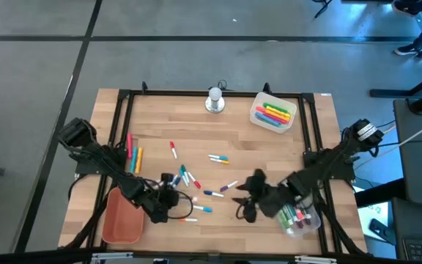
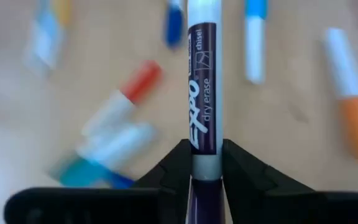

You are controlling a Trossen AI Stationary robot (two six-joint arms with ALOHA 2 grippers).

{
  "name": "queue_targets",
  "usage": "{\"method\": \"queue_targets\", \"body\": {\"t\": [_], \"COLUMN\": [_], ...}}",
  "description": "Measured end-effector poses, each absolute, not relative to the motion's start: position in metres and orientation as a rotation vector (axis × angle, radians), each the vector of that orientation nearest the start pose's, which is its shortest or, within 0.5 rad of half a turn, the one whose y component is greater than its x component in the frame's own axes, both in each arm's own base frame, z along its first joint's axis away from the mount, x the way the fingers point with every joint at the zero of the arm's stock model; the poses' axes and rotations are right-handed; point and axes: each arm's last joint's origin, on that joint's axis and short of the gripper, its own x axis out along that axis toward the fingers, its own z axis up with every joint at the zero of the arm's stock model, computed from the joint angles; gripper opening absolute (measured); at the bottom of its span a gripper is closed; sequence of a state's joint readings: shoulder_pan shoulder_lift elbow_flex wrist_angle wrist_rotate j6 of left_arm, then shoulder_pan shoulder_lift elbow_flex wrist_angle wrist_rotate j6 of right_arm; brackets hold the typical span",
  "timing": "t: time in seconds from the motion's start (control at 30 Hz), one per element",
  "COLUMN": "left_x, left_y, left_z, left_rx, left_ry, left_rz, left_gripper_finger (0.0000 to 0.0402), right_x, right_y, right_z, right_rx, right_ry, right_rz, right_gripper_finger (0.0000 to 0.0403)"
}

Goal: Pick & Place Markers
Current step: Put the medium violet marker pen into the transparent bin

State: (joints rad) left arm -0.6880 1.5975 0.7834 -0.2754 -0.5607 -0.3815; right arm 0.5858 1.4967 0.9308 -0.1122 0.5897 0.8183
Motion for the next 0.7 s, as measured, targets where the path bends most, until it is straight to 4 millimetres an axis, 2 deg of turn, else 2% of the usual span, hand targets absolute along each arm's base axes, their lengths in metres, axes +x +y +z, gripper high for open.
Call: {"method": "queue_targets", "body": {"t": [0.13,0.3,0.4,0.5,0.7], "left_x": [0.232,0.243,0.254,0.267,0.279], "left_y": [-0.169,-0.168,-0.165,-0.162,-0.163], "left_z": [0.153,0.154,0.154,0.158,0.160], "left_rx": [0.696,1.093,1.219,1.274,1.396], "left_ry": [0.763,0.721,0.689,0.633,0.554], "left_rz": [0.050,-0.021,-0.036,-0.008,-0.013], "left_gripper_finger": [0.0066,0.0069,0.0072,0.0069,0.0068], "right_x": [0.288,0.306,0.319,0.335,0.362], "right_y": [0.131,0.101,0.091,0.086,0.089], "right_z": [0.226,0.214,0.202,0.191,0.178], "right_rx": [0.504,0.606,0.645,0.681,0.713], "right_ry": [0.385,0.413,0.469,0.523,0.605], "right_rz": [-0.114,0.023,0.052,0.083,0.196], "right_gripper_finger": [0.0229,0.0230,0.0233,0.0237,0.0239]}}
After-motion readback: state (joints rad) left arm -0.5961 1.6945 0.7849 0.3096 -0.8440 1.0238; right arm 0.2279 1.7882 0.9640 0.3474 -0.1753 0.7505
